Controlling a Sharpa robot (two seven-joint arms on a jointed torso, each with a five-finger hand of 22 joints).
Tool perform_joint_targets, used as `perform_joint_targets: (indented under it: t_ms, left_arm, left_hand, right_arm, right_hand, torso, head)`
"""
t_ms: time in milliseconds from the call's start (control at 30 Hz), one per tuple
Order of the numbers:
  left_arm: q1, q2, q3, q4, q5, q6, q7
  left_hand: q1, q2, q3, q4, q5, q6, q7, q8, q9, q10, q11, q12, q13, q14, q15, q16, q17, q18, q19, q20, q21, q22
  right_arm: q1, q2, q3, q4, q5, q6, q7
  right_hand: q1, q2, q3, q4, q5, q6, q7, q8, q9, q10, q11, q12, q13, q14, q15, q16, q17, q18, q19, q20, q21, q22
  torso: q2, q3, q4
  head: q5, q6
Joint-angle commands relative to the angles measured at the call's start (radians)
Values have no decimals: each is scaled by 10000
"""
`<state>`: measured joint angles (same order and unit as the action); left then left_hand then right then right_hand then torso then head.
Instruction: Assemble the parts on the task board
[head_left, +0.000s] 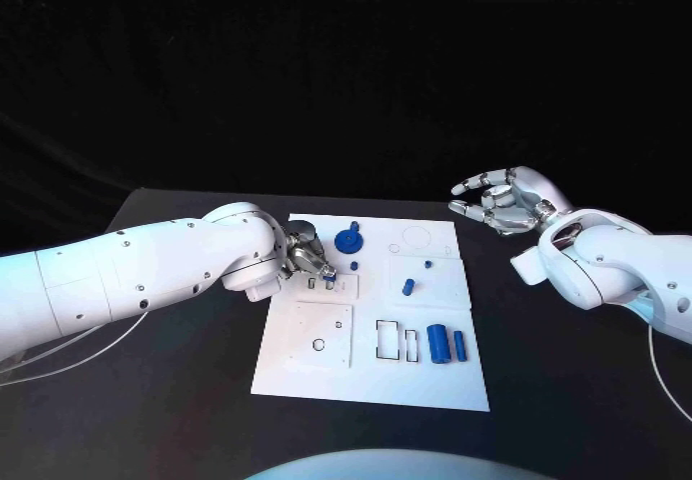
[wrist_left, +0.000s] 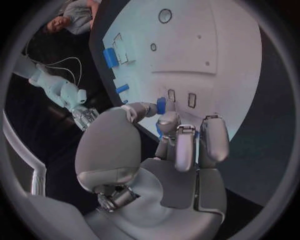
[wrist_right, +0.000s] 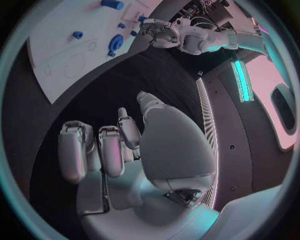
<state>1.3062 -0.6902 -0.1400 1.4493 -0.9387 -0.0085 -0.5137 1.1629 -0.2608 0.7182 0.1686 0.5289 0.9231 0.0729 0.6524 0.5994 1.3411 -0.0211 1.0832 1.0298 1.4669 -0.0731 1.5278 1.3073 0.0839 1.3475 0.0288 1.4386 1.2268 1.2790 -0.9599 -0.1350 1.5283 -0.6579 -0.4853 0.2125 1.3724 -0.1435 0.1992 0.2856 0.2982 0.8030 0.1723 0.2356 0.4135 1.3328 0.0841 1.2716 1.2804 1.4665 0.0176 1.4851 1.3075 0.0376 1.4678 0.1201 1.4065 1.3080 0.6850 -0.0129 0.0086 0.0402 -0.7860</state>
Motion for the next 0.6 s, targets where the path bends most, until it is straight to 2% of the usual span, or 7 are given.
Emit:
perform_joint_targets:
  t_ms: [33, 167, 400, 600]
  left_arm:
    - [-18, 31, -11, 11, -520, -11, 31]
    - [-25, 60, -43, -6, -658, 210, 1]
    - [-30, 154, -177, -94, -962, 460, -52]
    - [-32, 218, -225, -152, -1039, 600, -74]
  left_hand:
    - [113, -26, 1671, -1699, 76, 245, -168, 39, 994, 86, -21, 27, 19, 866, -82, 40, 1948, -97, 77, -24, 50, 23]
    - [111, -34, 1675, -1706, 120, 251, -172, 43, 1000, 87, -24, 24, 13, 869, -86, 48, 1961, -102, 91, -29, 64, 49]
    - [110, -33, 1676, -1707, 143, 254, -173, 45, 1003, 96, -25, 38, 27, 866, -88, 42, 1950, -102, 88, -31, 65, 48]
    - [108, -33, 1676, -1707, 153, 255, -173, 46, 1005, 99, -26, 43, 31, 868, -89, 46, 1956, -103, 93, -32, 69, 57]
  right_arm:
    - [-8, 5, -2, 2, -147, 41, 75]
    - [-8, 9, -2, 1, -156, 30, 79]
    - [-8, 18, -3, 0, -161, 11, 103]
    - [-8, 21, -3, -2, -162, 5, 111]
  right_hand:
    - [-66, -4, -1, 33, 36, -96, -7, 69, -13, -49, 4, -67, -16, 565, -90, -57, 718, 71, -16, -63, -61, 1465]
    - [-82, -8, -6, 34, 35, -101, -7, 71, -15, -61, 4, -82, -29, 560, -89, -67, 700, 76, -29, -63, -83, 1450]
    - [-82, -8, -6, 34, 35, -101, -7, 71, -15, -61, 4, -82, -29, 560, -89, -67, 700, 76, -29, -63, -83, 1450]
    - [-91, -10, -8, 34, 35, -103, -7, 74, -16, -60, 4, -80, -28, 564, -89, -62, 713, 77, -30, -64, -85, 1450]
  torso:
    - [12, 2, 10]
    - [16, 5, 4]
    - [15, 5, -2]
    - [12, 3, -5]
  head:
    - [21, -25]
    - [32, -52]
    - [24, -85]
    - [16, -115]
